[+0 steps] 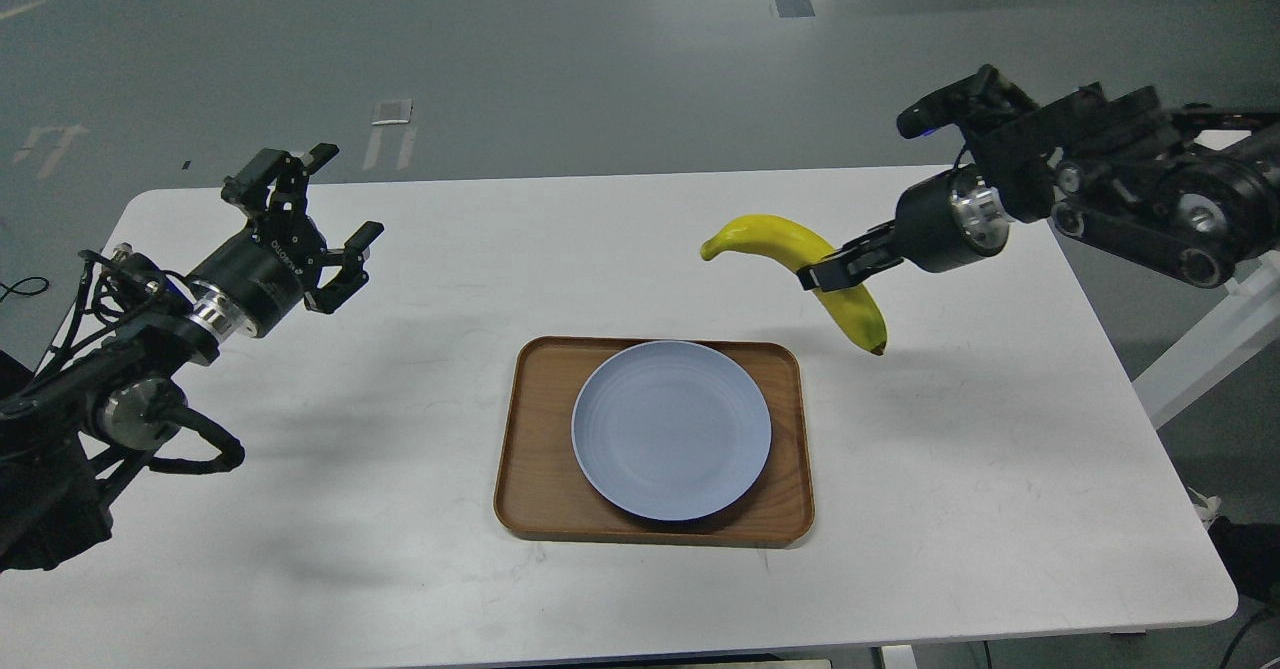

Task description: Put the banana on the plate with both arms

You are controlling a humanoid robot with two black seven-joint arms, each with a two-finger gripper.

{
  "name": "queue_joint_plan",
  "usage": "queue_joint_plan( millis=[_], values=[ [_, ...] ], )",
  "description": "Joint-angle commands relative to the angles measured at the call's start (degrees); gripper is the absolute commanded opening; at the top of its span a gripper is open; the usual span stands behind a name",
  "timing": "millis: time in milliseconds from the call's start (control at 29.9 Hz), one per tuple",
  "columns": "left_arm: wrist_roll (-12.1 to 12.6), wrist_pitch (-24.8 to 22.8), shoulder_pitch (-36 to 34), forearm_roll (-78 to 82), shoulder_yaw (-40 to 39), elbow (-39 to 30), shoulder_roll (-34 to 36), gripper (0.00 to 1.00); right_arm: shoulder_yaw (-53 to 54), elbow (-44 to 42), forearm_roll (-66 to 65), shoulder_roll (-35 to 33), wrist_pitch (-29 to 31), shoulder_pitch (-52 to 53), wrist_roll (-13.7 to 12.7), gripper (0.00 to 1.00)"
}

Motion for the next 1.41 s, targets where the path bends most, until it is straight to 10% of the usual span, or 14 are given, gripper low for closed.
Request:
queue_joint_plan(
  millis=[0,669,870,1004,1372],
  values=[
    [0.0,0.0,0.0,0.0,0.0,-0.1,0.4,0.98,-2.0,-0.7,0.9,6.9,0.1,0.6,0.0,0.00],
    [0.0,0.0,0.0,-0.5,-0.2,-0.2,1.6,0.98,-7.9,-9.0,3.0,20.9,0.1,-4.0,0.0,0.17],
    [0.0,0.0,0.0,-0.6,-0.2,-0.2,1.5,0.98,-7.9,-9.7,3.0,21.1,0.1,-4.2,0.0,0.50],
    [0.0,0.0,0.0,-0.6,-0.2,-0.1,1.5,0.98,-7.3,-9.8,4.5,20.8,0.1,-4.2,0.0,1.00],
    [0.0,0.0,0.0,-0.6,-0.1,-0.1,1.4,0.98,1.3,-11.4,22.4,8.9,0.1,-2.8,0.0,1.00]
  ],
)
